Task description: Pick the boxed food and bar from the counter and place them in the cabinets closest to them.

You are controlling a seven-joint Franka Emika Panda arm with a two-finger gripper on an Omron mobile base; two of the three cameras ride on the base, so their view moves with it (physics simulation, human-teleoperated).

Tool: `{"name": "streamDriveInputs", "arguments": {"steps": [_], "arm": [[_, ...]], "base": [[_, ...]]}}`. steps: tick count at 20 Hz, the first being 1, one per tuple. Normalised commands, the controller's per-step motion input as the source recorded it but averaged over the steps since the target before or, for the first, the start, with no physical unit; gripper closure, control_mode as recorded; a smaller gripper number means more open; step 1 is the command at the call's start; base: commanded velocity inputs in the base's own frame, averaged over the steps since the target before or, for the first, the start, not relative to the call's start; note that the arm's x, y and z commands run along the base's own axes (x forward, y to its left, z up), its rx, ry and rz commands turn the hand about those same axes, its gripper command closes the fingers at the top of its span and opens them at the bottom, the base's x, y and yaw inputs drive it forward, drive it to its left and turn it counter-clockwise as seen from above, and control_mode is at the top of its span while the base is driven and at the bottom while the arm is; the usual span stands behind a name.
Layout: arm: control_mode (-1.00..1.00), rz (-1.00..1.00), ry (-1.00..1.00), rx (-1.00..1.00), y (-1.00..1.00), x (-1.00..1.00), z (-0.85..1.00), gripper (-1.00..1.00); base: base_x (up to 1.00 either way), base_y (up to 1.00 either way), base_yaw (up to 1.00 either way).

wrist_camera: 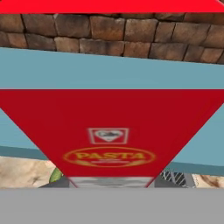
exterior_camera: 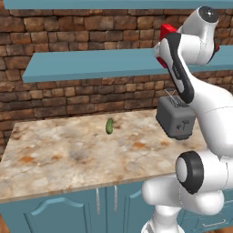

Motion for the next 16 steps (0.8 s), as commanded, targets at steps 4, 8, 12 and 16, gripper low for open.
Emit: {"name": "streamDriveInputs", "arguments": {"steps": [4,8,12,16], "arm": [[-1.00,-0.01,0.00,0.00,0.00,0.24,0.00,1.00],[-1.00,0.00,0.00,0.00,0.00,0.21,-0.01,1.00],[-1.00,0.00,0.00,0.00,0.00,0.17,-0.05,1.00],[-1.00,0.00,0.00,0.00,0.00,0.14,-0.09,1.00]], "base": [[0.00,0.00,0.00],[0.00,0.00,0.00],[0.00,0.00,0.00],[0.00,0.00,0.00]]}}
